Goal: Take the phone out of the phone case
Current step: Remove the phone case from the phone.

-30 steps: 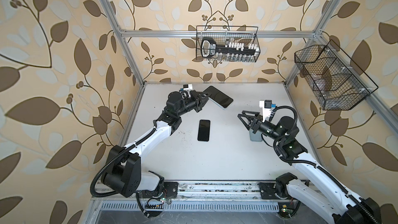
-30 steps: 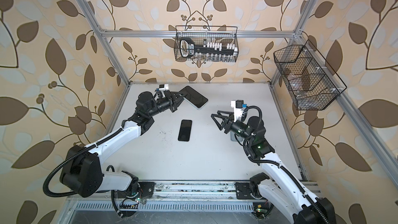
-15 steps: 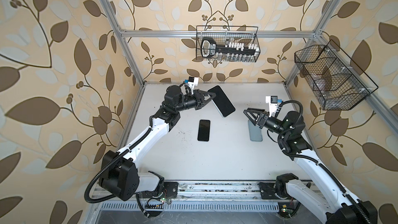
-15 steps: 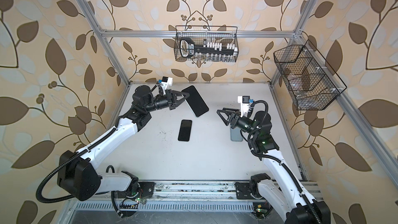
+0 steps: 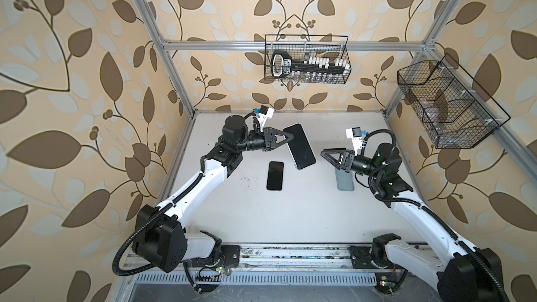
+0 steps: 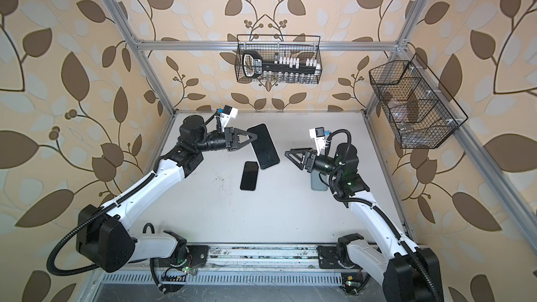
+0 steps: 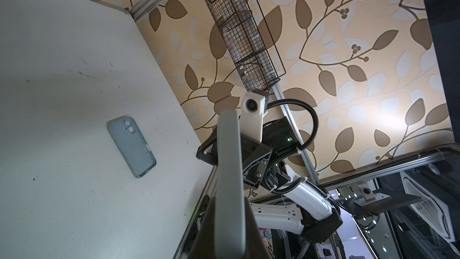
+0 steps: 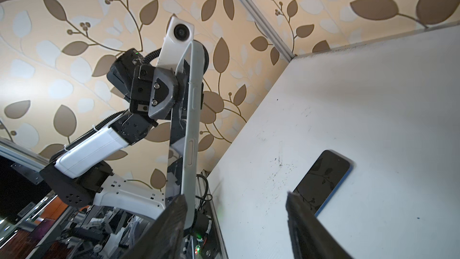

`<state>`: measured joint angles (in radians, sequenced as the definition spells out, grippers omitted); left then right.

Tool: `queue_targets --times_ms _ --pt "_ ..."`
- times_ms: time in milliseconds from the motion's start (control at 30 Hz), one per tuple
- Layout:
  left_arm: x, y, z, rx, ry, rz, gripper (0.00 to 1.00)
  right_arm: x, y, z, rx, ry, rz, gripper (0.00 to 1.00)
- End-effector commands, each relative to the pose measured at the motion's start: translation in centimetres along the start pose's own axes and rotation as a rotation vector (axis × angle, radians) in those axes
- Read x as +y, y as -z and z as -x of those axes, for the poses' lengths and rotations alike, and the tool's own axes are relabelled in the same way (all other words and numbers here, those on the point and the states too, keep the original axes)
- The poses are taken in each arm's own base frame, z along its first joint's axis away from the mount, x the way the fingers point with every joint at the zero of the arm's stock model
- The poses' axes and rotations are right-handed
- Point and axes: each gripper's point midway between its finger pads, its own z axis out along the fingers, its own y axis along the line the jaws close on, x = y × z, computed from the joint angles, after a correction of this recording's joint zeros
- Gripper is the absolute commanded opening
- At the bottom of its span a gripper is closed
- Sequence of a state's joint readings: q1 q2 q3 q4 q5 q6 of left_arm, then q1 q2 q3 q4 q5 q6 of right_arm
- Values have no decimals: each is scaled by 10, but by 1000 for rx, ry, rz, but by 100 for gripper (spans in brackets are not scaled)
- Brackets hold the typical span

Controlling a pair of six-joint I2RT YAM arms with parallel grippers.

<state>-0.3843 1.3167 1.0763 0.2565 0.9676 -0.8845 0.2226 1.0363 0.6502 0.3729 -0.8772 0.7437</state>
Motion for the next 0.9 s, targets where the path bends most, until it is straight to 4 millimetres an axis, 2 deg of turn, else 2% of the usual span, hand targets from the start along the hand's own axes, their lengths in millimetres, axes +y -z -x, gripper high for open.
queue_targets --times_ms 0,333,533,700,867 --pt "-44 7 13 -4 -165 -98 0 16 -6 -3 29 32 69 61" --pt "-37 5 13 4 -162 -82 0 34 -12 -12 56 66 134 45" --pt "-33 5 15 -6 -153 -69 0 37 -10 -13 52 65 148 45" --pt "-31 5 17 -16 -150 -59 0 39 -10 -12 33 40 172 51" --pt "-29 6 21 -49 -140 -47 0 37 -10 0 -76 -42 174 53"
